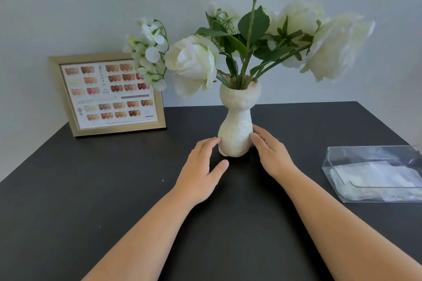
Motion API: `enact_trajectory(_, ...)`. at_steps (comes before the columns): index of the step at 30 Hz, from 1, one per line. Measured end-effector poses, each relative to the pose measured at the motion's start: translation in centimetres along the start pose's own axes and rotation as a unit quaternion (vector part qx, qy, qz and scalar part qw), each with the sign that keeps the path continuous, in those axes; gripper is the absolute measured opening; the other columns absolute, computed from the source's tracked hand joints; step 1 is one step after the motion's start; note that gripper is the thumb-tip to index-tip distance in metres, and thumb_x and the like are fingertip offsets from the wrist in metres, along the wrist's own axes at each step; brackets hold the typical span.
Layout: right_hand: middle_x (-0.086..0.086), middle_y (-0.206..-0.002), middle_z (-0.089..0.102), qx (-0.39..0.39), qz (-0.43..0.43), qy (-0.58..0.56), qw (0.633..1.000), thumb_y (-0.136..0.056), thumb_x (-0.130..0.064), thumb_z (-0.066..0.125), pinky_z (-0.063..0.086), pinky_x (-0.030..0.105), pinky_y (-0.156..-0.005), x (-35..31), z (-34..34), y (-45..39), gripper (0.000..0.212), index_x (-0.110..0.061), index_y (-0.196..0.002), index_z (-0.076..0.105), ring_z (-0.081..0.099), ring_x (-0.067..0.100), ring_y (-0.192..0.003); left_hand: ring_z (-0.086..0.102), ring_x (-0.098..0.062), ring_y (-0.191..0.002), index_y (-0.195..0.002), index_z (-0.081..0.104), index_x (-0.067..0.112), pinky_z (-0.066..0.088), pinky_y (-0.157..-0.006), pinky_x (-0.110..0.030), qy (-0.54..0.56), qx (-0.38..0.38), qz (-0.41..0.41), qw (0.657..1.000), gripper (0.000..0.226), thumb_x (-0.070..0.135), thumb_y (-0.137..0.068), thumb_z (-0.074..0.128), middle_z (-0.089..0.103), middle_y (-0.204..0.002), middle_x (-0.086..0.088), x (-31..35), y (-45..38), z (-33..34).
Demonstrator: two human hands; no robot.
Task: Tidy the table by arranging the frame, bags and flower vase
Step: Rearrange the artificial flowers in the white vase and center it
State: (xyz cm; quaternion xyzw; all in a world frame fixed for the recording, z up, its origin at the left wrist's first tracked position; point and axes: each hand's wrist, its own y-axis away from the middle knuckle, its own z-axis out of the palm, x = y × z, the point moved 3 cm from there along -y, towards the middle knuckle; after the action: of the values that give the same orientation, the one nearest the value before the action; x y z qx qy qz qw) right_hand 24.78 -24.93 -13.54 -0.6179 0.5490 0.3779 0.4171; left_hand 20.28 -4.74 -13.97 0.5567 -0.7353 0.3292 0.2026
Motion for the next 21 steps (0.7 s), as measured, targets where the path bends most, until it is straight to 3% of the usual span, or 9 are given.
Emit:
enact_trajectory(2,-0.024,-0.126,0.057,-0.004,0.000,0.000,1.000,-0.100,-0.043,0.037,0.034,0.017,-0.088,-0.1,-0.2,0.1,0.041,-0.039,-0.140,0.048,0.050,0.000,-0.117,0.030,-0.002,-0.138,-0.148,0.028,0.035,0.035,-0.105,-0.021,-0.001,-0.001,0.011,1.000,0.060,0.045,-0.095,0.053,0.029,-0.150,0.021,0.2,0.0,0.0)
enact_trajectory(6,-0.021,-0.124,0.055,-0.011,0.003,0.003,1.000,-0.101,-0.040,0.039,0.034,0.022,-0.091,-0.1,-0.2,0.3,0.040,-0.035,-0.140,0.045,0.049,0.002,-0.115,0.032,-0.003,-0.137,-0.150,0.027,0.036,0.038,-0.109,-0.034,0.007,0.002,-0.007,1.000,0.061,0.044,-0.096,0.055,0.028,-0.149,0.023,0.0,-0.4,-0.1)
enact_trajectory(9,-0.017,-0.123,0.056,-0.012,0.010,-0.002,1.000,-0.099,-0.041,0.042,0.036,0.024,-0.087,0.1,-0.2,0.2,0.039,-0.035,-0.138,0.046,0.051,0.005,-0.114,0.036,-0.005,-0.133,-0.152,0.025,0.035,0.040,-0.107,-0.035,0.003,0.005,-0.023,1.000,0.064,0.045,-0.096,0.054,0.030,-0.146,0.019,0.1,-0.9,0.0)
enact_trajectory(17,-0.018,-0.108,0.066,0.026,0.000,-0.040,0.999,-0.089,-0.033,0.056,0.048,0.031,-0.089,0.2,-0.7,0.7,0.026,-0.046,-0.112,0.058,0.061,0.004,-0.100,0.037,0.000,-0.126,-0.154,0.018,0.037,0.037,-0.101,-0.025,0.010,-0.008,-0.044,0.999,0.069,0.043,-0.096,0.055,0.033,-0.138,0.018,-0.1,-1.7,0.3)
enact_trajectory(21,-0.027,-0.108,0.066,0.031,-0.004,-0.053,0.998,-0.090,-0.021,0.058,0.045,0.027,-0.090,0.1,-1.0,0.9,0.042,-0.040,-0.127,0.055,0.060,0.002,-0.100,0.037,0.006,-0.123,-0.141,0.027,0.048,0.029,-0.097,-0.018,0.049,0.016,-0.039,0.998,0.059,0.039,-0.093,0.060,0.039,-0.137,0.025,-0.3,-1.3,0.2)
